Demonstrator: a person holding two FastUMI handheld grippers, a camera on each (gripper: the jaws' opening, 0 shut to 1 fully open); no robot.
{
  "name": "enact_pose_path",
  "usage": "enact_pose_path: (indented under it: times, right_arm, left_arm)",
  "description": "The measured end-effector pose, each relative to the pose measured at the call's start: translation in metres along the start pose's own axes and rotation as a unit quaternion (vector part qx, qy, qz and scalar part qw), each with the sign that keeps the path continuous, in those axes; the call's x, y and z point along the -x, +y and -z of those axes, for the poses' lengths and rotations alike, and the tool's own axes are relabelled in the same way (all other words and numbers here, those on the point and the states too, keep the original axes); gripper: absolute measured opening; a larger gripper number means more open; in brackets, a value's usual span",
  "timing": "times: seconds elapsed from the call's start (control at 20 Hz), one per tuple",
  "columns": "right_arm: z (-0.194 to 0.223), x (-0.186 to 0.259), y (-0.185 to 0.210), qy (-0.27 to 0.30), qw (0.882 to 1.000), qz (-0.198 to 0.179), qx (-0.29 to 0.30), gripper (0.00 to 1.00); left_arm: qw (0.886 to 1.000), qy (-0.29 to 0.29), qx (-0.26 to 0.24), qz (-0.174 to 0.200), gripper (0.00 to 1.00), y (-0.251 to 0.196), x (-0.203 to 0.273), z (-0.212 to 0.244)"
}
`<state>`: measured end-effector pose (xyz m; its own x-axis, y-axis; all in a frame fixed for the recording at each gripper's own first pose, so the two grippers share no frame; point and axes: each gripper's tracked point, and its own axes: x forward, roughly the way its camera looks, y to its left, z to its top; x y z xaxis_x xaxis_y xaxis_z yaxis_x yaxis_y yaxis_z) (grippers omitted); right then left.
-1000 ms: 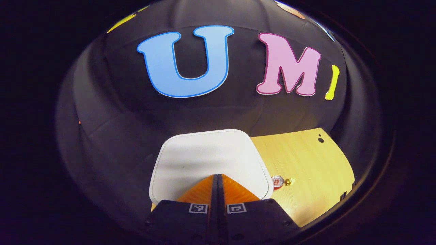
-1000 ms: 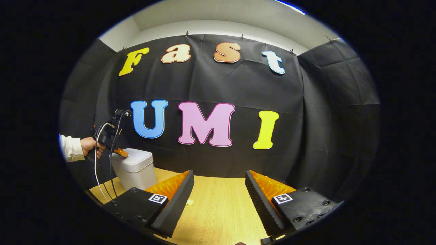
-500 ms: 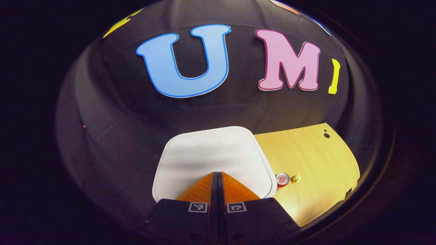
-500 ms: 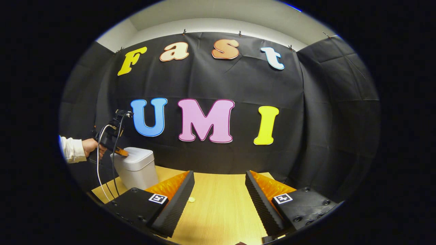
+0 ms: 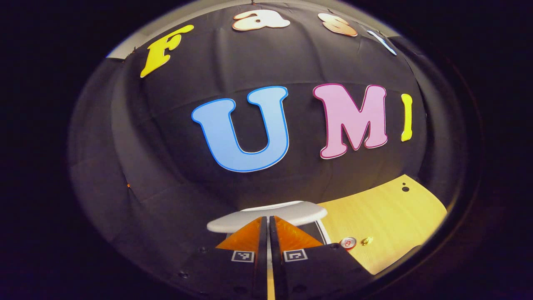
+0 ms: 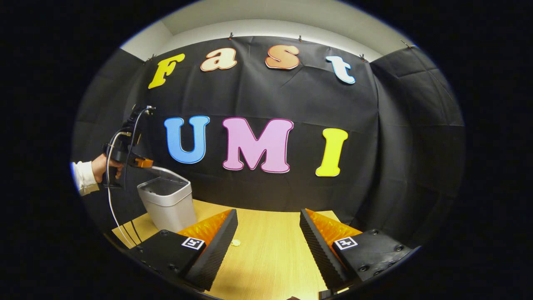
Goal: Press the lid of the desktop garbage bin to open it, pick up the crumpled paper on the desktop and throw it into the bin, then pick up the pop can on the desktop and drop it into the bin, and finally close the garbage bin lid.
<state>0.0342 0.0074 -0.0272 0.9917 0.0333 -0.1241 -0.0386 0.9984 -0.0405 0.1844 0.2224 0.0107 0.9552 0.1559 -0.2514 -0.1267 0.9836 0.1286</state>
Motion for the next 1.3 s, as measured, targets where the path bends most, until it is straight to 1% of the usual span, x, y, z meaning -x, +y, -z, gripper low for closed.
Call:
enact_pose_path:
  times: [0.05, 0.15, 0.2, 0.25, 0.3, 0.35, 0.45, 0.5, 0.6, 0.7, 0.8, 0.9, 0.95, 1.05, 1.1, 1.3]
  right_arm:
    - [0.003, -0.002, 0.005, 0.005, 1.000, -0.012, 0.002, 0.96]
    - [0.007, -0.013, 0.012, 0.012, 0.999, -0.035, 0.010, 0.97]
    - [0.010, -0.019, 0.015, 0.014, 0.999, -0.046, 0.013, 0.96]
    - [0.014, -0.026, 0.018, 0.019, 0.998, -0.057, 0.015, 0.96]
    - [0.019, -0.034, 0.023, 0.025, 0.997, -0.071, 0.016, 0.96]
    - [0.027, -0.044, 0.027, 0.037, 0.996, -0.084, 0.016, 0.96]
    - [0.042, -0.064, 0.038, 0.057, 0.991, -0.117, 0.008, 0.97]
    - [0.051, -0.077, 0.044, 0.068, 0.989, -0.132, 0.005, 0.97]
    - [0.075, -0.104, 0.054, 0.094, 0.983, -0.159, 0.005, 0.97]
    - [0.104, -0.129, 0.060, 0.123, 0.976, -0.180, 0.021, 0.97]
    - [0.132, -0.152, 0.066, 0.142, 0.969, -0.198, 0.035, 0.97]
    - [0.167, -0.176, 0.075, 0.165, 0.960, -0.221, 0.045, 0.97]
    - [0.186, -0.189, 0.079, 0.182, 0.955, -0.229, 0.050, 0.97]
    - [0.222, -0.213, 0.089, 0.215, 0.944, -0.244, 0.052, 0.97]
    - [0.239, -0.223, 0.095, 0.233, 0.938, -0.251, 0.049, 0.97]
    - [0.300, -0.255, 0.118, 0.286, 0.920, -0.266, 0.035, 0.97]
  left_arm:
    - [1.000, -0.003, 0.011, 0.003, 0.17, -0.001, 0.011, 0.001]
    - [1.000, -0.009, 0.026, 0.002, 0.20, -0.002, 0.029, 0.002]
    - [0.999, -0.012, 0.030, -0.004, 0.24, 0.000, 0.036, 0.002]
    - [0.999, -0.016, 0.034, -0.009, 0.26, 0.001, 0.045, 0.000]
    - [0.999, -0.022, 0.037, -0.013, 0.34, 0.001, 0.054, -0.002]
    - [0.999, -0.026, 0.040, -0.023, 0.37, 0.004, 0.061, -0.003]
    - [0.998, -0.037, 0.044, -0.039, 0.60, 0.006, 0.082, -0.007]
    - [0.997, -0.045, 0.047, -0.048, 0.80, 0.006, 0.093, -0.009]
    - [0.995, -0.058, 0.050, -0.064, 0.87, 0.006, 0.114, -0.012]
    - [0.993, -0.067, 0.058, -0.073, 0.88, -0.001, 0.135, -0.014]
    - [0.992, -0.079, 0.070, -0.071, 0.89, -0.016, 0.156, -0.015]
    - [0.991, -0.083, 0.067, -0.084, 0.89, -0.027, 0.172, -0.014]
    - [0.990, -0.081, 0.058, -0.098, 0.89, -0.030, 0.182, -0.014]
    - [0.990, -0.067, 0.042, -0.120, 0.89, -0.042, 0.192, -0.012]
    - [0.989, -0.058, 0.044, -0.127, 0.89, -0.048, 0.198, -0.009]
    - [0.985, -0.028, 0.084, -0.147, 0.90, -0.074, 0.221, 0.003]
